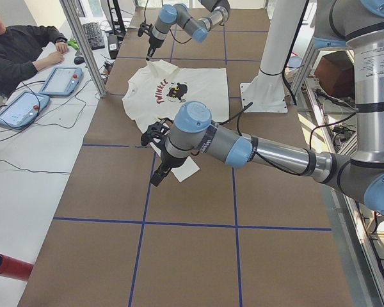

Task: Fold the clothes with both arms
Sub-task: 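Grasp the sleeve cuff with the right gripper and fold it across the shirt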

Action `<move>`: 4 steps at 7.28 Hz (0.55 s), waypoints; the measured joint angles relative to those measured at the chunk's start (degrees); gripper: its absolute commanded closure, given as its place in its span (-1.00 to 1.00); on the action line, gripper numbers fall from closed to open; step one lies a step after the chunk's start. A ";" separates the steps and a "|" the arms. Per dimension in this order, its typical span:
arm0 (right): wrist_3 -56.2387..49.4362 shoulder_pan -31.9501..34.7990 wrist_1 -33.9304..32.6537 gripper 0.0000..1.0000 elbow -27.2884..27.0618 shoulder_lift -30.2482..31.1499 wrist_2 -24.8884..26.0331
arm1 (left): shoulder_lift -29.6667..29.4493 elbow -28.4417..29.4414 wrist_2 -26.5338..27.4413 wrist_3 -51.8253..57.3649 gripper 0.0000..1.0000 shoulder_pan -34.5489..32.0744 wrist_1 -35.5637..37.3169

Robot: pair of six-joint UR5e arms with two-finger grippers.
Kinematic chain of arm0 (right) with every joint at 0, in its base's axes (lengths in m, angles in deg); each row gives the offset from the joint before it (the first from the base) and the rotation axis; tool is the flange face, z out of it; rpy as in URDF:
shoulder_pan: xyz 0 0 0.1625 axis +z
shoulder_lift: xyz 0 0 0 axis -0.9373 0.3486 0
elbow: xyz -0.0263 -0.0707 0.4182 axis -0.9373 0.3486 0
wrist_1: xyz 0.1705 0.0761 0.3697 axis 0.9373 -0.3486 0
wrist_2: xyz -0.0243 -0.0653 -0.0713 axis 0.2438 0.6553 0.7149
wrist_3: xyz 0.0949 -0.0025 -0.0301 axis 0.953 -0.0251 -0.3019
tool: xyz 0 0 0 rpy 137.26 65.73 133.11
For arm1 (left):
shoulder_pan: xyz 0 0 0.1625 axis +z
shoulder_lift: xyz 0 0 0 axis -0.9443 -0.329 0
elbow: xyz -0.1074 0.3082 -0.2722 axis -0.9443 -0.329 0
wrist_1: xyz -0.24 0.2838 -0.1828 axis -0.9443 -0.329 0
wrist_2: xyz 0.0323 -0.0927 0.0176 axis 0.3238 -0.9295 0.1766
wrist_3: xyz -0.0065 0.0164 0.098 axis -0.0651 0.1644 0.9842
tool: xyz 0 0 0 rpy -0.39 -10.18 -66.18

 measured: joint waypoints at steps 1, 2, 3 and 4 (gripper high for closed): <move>0.75 -3.21 3.34 1.00 5.21 -2.61 3.93 | 0.00 0.04 -0.07 -0.02 -1.00 0.00 0.02; 2.00 -5.88 5.37 1.00 8.90 -4.57 6.42 | 0.01 0.07 -0.12 -0.03 -1.00 0.00 0.03; 3.51 -7.98 6.70 1.00 12.53 -6.91 8.17 | 0.01 0.08 -0.17 -0.05 -1.00 0.00 0.01; 5.27 -9.27 7.43 1.00 16.68 -10.04 8.95 | 0.01 0.09 -0.20 -0.07 -1.00 0.00 0.00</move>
